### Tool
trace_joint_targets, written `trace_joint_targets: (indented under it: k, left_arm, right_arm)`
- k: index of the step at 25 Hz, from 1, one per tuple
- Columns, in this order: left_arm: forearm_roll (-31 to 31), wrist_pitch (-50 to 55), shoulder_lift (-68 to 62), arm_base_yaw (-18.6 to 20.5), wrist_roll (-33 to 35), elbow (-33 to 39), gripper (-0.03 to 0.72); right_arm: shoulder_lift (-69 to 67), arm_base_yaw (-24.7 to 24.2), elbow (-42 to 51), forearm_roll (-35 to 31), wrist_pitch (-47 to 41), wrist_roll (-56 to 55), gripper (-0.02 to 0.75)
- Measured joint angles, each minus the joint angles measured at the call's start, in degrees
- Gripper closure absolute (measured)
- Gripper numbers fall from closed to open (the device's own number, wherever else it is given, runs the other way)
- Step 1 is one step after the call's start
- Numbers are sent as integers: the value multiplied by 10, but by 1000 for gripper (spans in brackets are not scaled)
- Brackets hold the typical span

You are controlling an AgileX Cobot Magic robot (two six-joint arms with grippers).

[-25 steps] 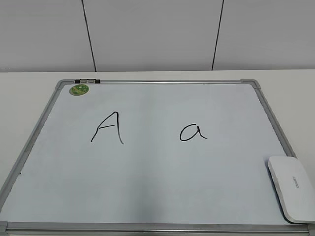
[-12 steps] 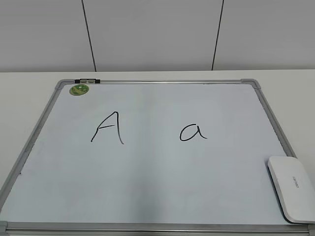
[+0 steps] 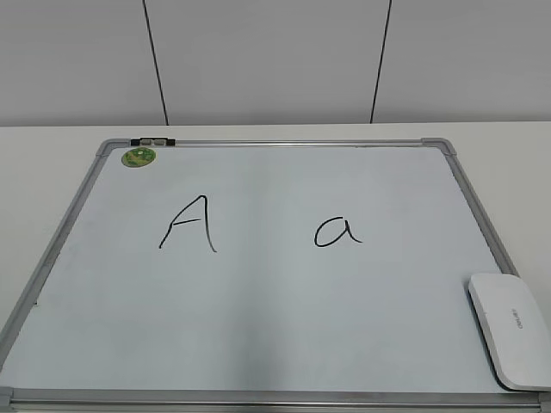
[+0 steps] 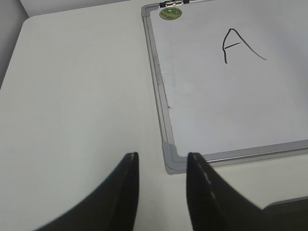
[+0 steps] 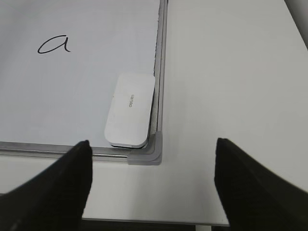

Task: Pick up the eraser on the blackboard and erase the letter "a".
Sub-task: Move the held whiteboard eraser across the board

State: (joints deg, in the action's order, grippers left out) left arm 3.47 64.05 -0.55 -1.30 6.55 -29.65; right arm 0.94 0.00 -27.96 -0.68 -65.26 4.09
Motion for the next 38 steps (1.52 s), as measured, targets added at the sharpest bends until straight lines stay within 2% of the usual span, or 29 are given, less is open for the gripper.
trace_joint_targets:
  k: [12, 14, 16, 21, 25, 32, 38]
  left_arm:
    - [1, 0, 0, 0, 0, 0, 444]
    - [1, 0, 0, 0, 0, 0, 425]
    - [1, -1, 0, 0, 0, 0, 370]
    - [-7, -19, 0, 0, 0, -3, 149]
    - [-23, -52, -10, 0, 0, -12, 101]
    - [-18, -138, -163, 0, 0, -19, 93]
    - [26, -205, -329, 0, 0, -39, 93]
  right_arm:
    - [0, 0, 0, 0, 0, 0, 151]
    - [0, 0, 0, 0, 0, 0, 151]
    - [0, 0, 0, 0, 0, 0, 151]
    - [0, 0, 0, 0, 0, 0, 151]
    - [0, 0, 0, 0, 0, 0, 151]
    - [0, 0, 0, 0, 0, 0, 151]
    - [0, 0, 0, 0, 0, 0, 151]
